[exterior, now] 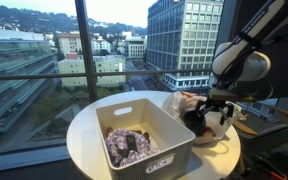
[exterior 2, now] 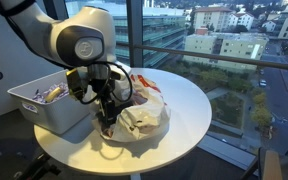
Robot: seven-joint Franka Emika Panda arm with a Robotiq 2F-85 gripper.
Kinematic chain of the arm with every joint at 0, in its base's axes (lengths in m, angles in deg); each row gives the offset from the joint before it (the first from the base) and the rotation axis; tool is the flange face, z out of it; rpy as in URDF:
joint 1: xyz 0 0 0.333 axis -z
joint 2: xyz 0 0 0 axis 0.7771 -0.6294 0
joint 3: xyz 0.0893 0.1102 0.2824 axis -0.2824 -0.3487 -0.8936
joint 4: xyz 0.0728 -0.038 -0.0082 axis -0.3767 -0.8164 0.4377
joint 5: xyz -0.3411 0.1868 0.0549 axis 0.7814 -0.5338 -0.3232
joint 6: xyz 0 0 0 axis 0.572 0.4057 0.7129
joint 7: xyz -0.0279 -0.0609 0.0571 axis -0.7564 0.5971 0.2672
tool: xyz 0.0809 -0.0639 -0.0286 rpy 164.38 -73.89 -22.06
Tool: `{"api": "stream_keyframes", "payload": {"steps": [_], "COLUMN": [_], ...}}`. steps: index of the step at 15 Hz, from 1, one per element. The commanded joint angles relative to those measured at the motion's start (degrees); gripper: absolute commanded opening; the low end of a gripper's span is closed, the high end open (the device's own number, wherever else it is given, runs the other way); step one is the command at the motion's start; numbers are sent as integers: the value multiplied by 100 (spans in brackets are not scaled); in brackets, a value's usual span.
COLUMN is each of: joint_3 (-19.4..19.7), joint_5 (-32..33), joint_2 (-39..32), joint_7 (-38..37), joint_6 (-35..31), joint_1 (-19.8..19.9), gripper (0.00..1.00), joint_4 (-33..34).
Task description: Move some items from the plastic to the laundry basket
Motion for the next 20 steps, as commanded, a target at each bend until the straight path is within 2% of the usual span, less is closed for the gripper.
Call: {"api": "stream_keyframes", "payload": {"steps": [1, 3, 4, 5, 13, 14, 17, 18, 20], "joint_3": [36, 75, 130, 187, 727, 769, 969, 1072, 1154], "joint_5": [150, 472, 754, 893, 1747, 1655, 1883, 2314, 3311], "joint_2": [-534, -749, -845, -911, -839, -733, -467, -343, -102], "joint_7": [-296, -527, -681, -763, -1333, -1317, -1498, -1750, -2290], "joint_6": [-516, -813, -901, -944, -1084, -1086, -1008, -917, -695], "joint_1": [-150, -213, -244, -290, -513, -466, -395, -383, -256], "gripper": [100, 100, 85, 74, 13, 6, 3, 7, 7], "joint_4": [203, 260, 281, 306, 209, 166, 152, 187, 311]}}
